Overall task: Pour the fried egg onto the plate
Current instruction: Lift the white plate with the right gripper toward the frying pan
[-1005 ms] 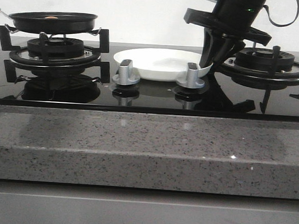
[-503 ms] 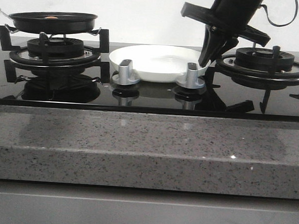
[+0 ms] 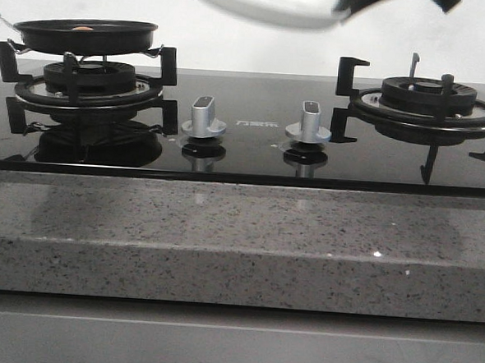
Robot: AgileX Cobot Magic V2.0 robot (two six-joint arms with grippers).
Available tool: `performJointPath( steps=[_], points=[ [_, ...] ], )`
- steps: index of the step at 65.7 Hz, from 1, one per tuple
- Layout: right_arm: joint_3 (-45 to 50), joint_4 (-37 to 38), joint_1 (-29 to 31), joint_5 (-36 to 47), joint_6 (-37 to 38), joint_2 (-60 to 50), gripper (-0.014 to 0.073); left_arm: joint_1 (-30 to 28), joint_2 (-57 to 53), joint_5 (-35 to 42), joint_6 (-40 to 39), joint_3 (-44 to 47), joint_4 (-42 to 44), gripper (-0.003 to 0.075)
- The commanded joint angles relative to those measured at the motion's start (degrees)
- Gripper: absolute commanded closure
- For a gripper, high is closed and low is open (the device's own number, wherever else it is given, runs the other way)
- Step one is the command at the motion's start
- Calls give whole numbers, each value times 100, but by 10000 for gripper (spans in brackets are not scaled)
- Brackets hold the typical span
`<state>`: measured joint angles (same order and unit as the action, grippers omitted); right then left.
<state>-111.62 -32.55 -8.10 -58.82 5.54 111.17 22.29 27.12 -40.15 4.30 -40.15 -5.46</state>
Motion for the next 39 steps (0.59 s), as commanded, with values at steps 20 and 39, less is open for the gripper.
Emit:
performJointPath(
  steps=[20, 39],
  points=[
    [235, 922, -498, -388, 544, -1457, 694, 44, 72, 390, 18, -165, -18, 229],
    [2199, 2115, -1580, 348, 1047, -2434, 694, 44, 72, 427, 18, -165, -18, 229]
  ],
)
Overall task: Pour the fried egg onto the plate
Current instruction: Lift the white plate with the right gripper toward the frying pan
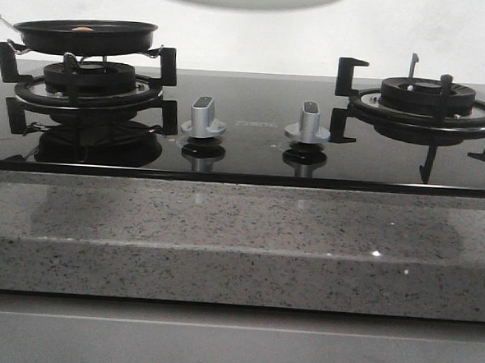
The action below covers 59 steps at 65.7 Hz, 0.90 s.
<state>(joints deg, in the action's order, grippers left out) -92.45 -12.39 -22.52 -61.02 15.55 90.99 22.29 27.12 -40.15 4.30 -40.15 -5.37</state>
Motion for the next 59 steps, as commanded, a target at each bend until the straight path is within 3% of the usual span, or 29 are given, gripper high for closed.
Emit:
performJointPath(
  steps=[1, 27, 59],
  points=[
    [357, 98, -151, 613, 46, -434, 694, 44, 72, 427, 18, -165, -27, 229],
    [1393, 633, -178, 1624, 46, -420, 694, 44, 72, 427, 18, -165, -27, 229],
    [1398, 633, -178, 1651, 46, -420, 694, 20, 72, 431, -31, -165, -27, 199]
  ],
)
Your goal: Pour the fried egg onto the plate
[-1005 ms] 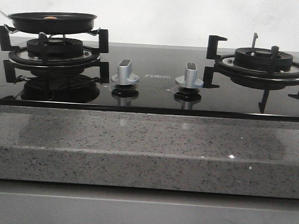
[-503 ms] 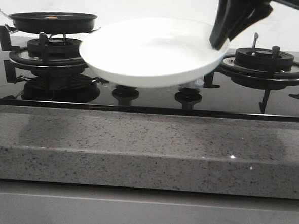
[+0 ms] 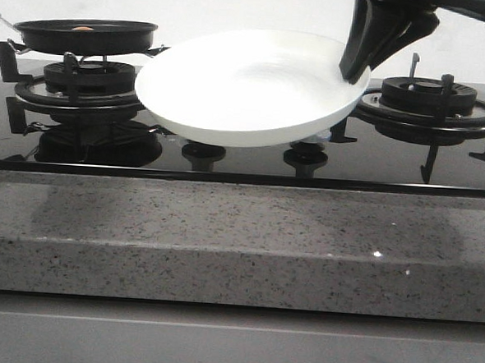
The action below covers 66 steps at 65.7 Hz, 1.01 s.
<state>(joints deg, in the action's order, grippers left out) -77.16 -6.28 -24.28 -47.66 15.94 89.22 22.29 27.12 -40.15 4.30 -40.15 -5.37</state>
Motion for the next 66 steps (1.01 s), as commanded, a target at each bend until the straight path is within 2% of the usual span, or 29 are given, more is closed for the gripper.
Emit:
performJointPath(
  steps=[1, 8, 15, 26, 36, 45, 56, 66],
  points=[
    [-131, 22, -1, 314, 7, -242, 694, 4, 72, 465, -31, -165, -27, 190],
    [-131, 22, -1, 314, 7, -242, 694, -92, 98, 542, -50, -179, -27, 136],
    [-131, 22, -1, 314, 7, -242, 694, -165, 302, 294, -365, -444, -37, 135],
    [-131, 22, -1, 314, 7, -242, 694, -214, 1009, -128, -376, -1176, -37, 136],
    [-131, 22, -1, 314, 7, -242, 694, -214, 1981, -1063, -477, -2164, 11, 162],
    [-131, 22, -1, 314, 7, -242, 694, -356, 2802, -1529, -477, -2866, 46, 167],
    [-131, 22, -1, 314, 7, -242, 694, -1150, 3632, -1844, -477, -3490, 71, 168],
    [-131, 22, -1, 314, 7, -242, 694, -2133, 4104, -1927, -430, -3741, -635, 168]
  ],
)
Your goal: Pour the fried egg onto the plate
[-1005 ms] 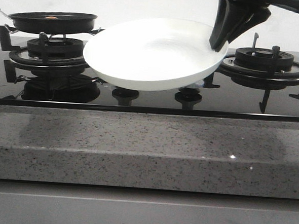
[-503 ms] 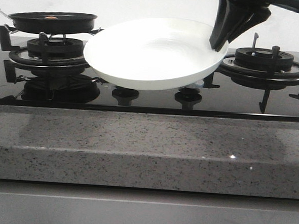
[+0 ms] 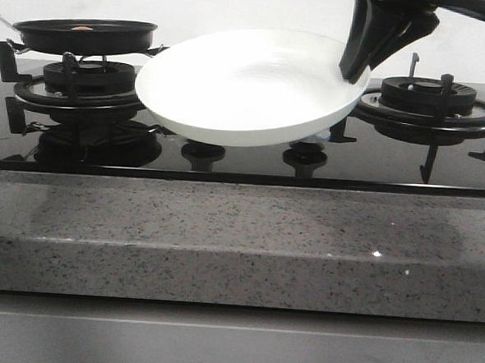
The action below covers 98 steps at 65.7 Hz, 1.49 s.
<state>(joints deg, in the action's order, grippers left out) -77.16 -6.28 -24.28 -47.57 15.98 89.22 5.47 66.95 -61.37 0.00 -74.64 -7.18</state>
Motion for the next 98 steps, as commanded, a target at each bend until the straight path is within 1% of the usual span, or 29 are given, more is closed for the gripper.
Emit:
performJointPath(
  steps=[1, 5, 15, 23, 32, 40, 45, 63, 71, 79, 85, 98],
  points=[
    [-131, 22, -1, 305, 3, -242, 694, -597, 162, 195, 58, -307, -604, 168],
    [-131, 22, -1, 305, 3, -242, 694, -945, 301, 195, 270, -346, -1001, 168],
    [-131, 22, -1, 305, 3, -242, 694, -1923, 659, 241, 808, -360, -2298, 168],
    [-131, 22, -1, 305, 3, -242, 694, -2630, 1031, 228, 1336, -360, -3646, 168],
    [-131, 22, -1, 305, 3, -242, 694, -3018, 1493, 176, 1749, -360, -4793, 168],
    [-131, 22, -1, 305, 3, -242, 694, -3093, 1912, 238, 2081, -368, -5529, 168],
    [-131, 22, -1, 305, 3, -242, 694, -3093, 2199, 268, 2121, -420, -5807, 168],
    [-131, 22, -1, 305, 3, -242, 694, -3082, 3034, 302, 2121, -759, -6166, 168],
    [-131, 22, -1, 305, 3, -242, 694, -3082, 3319, 193, 2125, -868, -6652, 168],
    [-131, 22, -1, 305, 3, -242, 694, -3071, 3555, -178, 2547, -960, -7246, 168],
    [-131, 22, -1, 305, 3, -242, 694, -3021, 3696, -314, 2584, -996, -7608, 168],
    [-131, 22, -1, 305, 3, -242, 694, -2805, 3899, -312, 2654, -996, -7776, 168]
  ],
)
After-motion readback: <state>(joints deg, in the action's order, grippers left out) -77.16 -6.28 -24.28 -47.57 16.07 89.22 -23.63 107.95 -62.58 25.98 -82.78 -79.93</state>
